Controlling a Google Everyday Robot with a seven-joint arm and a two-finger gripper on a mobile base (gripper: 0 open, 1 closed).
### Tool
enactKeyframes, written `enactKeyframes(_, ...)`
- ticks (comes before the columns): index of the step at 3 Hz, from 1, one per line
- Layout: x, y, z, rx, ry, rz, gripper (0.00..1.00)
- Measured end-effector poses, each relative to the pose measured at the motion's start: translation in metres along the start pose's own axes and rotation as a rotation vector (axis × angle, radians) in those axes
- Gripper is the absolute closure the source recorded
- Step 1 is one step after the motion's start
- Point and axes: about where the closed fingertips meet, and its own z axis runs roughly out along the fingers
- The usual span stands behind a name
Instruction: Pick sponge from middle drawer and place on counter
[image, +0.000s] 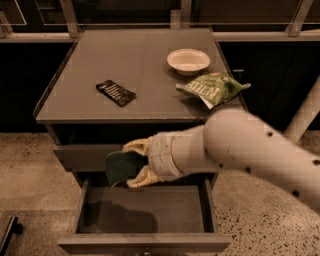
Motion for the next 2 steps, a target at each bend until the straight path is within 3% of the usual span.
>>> enactKeyframes(1,-0.0415,-0.0566,-0.0514,-0.016,0.013,-0.105,1.00)
enactKeyframes(2,-0.0410,-0.0550,-0.0498,-0.016,0.015,-0.104,1.00)
